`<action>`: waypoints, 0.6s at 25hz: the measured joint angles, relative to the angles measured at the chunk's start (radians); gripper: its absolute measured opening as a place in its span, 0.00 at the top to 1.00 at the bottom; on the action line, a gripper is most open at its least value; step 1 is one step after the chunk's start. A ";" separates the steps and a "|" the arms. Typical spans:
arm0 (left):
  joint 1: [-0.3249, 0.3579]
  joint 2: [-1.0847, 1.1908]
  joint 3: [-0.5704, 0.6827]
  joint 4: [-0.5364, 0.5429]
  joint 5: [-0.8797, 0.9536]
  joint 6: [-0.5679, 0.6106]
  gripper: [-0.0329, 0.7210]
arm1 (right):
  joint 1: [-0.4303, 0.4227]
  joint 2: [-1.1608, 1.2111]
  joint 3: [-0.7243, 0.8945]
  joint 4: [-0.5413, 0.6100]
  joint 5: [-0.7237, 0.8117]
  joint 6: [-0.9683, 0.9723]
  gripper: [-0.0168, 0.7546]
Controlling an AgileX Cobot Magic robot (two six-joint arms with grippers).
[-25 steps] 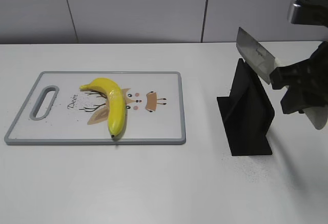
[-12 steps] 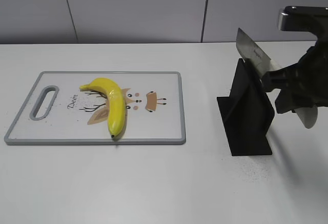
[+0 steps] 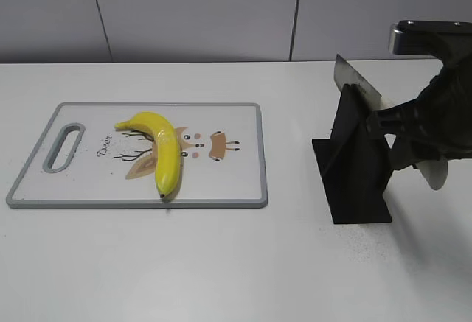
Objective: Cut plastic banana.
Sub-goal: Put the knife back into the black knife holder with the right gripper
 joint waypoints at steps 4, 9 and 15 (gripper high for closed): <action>0.000 0.000 0.000 0.000 0.000 0.000 0.17 | 0.000 0.021 0.000 0.000 -0.002 0.000 0.77; 0.000 0.000 0.000 0.001 0.000 -0.001 0.17 | 0.000 0.053 0.000 0.000 -0.005 0.000 0.77; 0.000 0.000 0.000 0.001 0.000 -0.001 0.17 | 0.000 0.068 0.000 0.015 -0.009 0.000 0.77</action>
